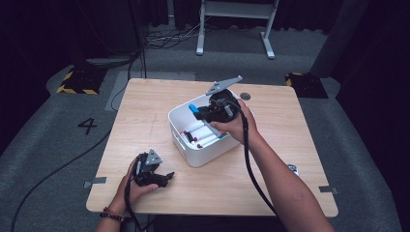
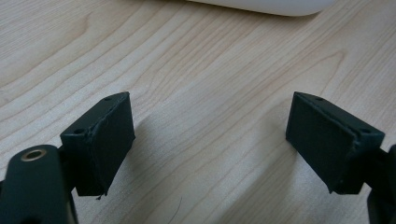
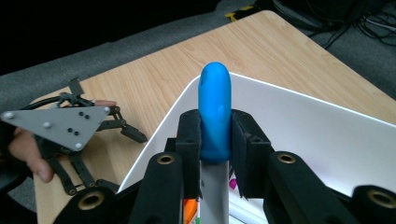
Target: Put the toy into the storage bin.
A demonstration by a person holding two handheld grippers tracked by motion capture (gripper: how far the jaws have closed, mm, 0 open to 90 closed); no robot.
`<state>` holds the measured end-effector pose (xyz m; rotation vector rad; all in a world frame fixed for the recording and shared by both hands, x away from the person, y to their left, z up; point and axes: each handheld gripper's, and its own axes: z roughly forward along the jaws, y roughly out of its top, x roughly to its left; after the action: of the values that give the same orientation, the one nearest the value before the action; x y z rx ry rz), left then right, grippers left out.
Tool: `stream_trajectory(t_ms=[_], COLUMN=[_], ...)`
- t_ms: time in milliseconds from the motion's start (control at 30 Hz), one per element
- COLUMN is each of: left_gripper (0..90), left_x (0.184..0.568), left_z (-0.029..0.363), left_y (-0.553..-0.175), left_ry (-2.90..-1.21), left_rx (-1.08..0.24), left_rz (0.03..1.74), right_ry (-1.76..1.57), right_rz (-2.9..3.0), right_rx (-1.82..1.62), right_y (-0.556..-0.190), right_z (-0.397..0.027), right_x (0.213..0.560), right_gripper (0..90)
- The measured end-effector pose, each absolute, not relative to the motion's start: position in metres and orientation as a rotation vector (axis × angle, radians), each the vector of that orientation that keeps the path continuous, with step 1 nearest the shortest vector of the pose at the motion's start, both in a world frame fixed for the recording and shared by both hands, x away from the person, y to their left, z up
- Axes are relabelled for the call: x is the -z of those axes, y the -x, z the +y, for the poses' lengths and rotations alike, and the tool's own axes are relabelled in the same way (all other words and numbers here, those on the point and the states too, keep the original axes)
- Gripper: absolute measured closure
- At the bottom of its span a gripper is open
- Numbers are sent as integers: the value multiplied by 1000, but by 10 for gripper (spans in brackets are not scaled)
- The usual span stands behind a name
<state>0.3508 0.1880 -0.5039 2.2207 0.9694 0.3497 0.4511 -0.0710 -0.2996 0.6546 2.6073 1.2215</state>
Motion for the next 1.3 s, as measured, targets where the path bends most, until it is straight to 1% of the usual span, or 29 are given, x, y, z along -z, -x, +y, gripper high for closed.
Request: stream_trajectory(t_ms=[233,400,833,967,1000,1033,1067,1300], left_gripper=[155,155,155,155,155,156,156,155], left_x=[504,504,504,504,504,504,504,504], left_z=[188,188,188,188,188,188,188,188], left_y=[-351,-351,-351,-351,-351,-351,-351,-351], left_ry=[-2220,-2219,-2219,-2220,-2219,-2219,-2220,-2221], left_rx=[-343,-351,-356,-357,-357,-353,-353,-351], left_rz=[971,971,970,970,970,971,971,968], right_ry=[-714,-739,-766,-755,-744,-757,-767,-766], right_rz=[2644,2678,2793,2815,2819,2812,2804,2771], right_rx=[-1154,-1081,-898,-855,-868,-851,-861,-891], right_y=[-460,-468,-469,-468,-468,-467,-467,-466], right_z=[-53,-43,-21,-20,-19,-18,-18,-25], right_x=[313,329,360,364,366,367,368,365], right_gripper=[748,748,746,742,736,701,689,645])
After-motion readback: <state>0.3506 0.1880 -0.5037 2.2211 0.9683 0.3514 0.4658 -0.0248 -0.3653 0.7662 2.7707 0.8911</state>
